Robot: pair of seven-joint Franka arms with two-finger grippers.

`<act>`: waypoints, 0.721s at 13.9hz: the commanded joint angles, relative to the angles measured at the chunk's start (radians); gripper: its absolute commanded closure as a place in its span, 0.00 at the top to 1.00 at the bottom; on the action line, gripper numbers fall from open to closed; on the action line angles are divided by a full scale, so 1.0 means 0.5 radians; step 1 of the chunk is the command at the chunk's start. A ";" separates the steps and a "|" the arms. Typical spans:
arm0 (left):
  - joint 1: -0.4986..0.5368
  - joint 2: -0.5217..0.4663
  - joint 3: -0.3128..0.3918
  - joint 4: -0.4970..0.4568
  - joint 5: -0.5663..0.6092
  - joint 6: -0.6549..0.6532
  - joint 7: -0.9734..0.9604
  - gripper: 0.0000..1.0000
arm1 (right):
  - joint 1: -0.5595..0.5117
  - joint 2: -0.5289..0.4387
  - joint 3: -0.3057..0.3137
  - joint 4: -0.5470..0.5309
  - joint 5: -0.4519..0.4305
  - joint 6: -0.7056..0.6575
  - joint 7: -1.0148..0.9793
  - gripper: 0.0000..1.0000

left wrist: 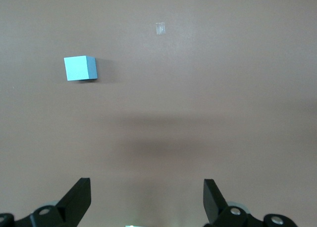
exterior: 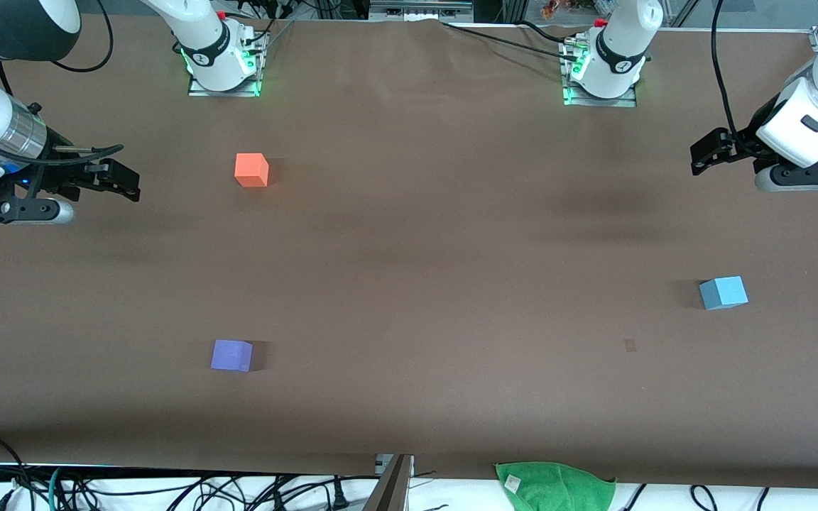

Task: Place blue block between orange and purple blocks

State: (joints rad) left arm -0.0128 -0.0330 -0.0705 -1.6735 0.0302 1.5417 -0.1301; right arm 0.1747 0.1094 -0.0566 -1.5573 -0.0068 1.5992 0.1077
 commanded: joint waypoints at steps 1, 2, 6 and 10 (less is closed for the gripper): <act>0.023 0.023 -0.009 0.070 -0.048 -0.092 -0.001 1.00 | -0.015 -0.007 0.012 0.010 -0.014 -0.017 0.006 1.00; 0.023 0.026 -0.006 0.073 -0.048 -0.095 -0.004 1.00 | -0.015 -0.007 0.012 0.010 -0.014 -0.017 0.006 1.00; 0.016 0.032 -0.009 0.089 -0.082 -0.095 -0.004 1.00 | -0.015 -0.007 0.012 0.010 -0.014 -0.017 0.006 1.00; 0.010 0.048 -0.012 0.092 -0.070 -0.101 -0.007 1.00 | -0.015 -0.007 0.012 0.010 -0.014 -0.017 0.006 1.00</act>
State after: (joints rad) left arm -0.0112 -0.0309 -0.0711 -1.6640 0.0130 1.5176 -0.1302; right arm 0.1747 0.1094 -0.0566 -1.5573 -0.0068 1.5991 0.1077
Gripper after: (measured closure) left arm 0.000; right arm 0.000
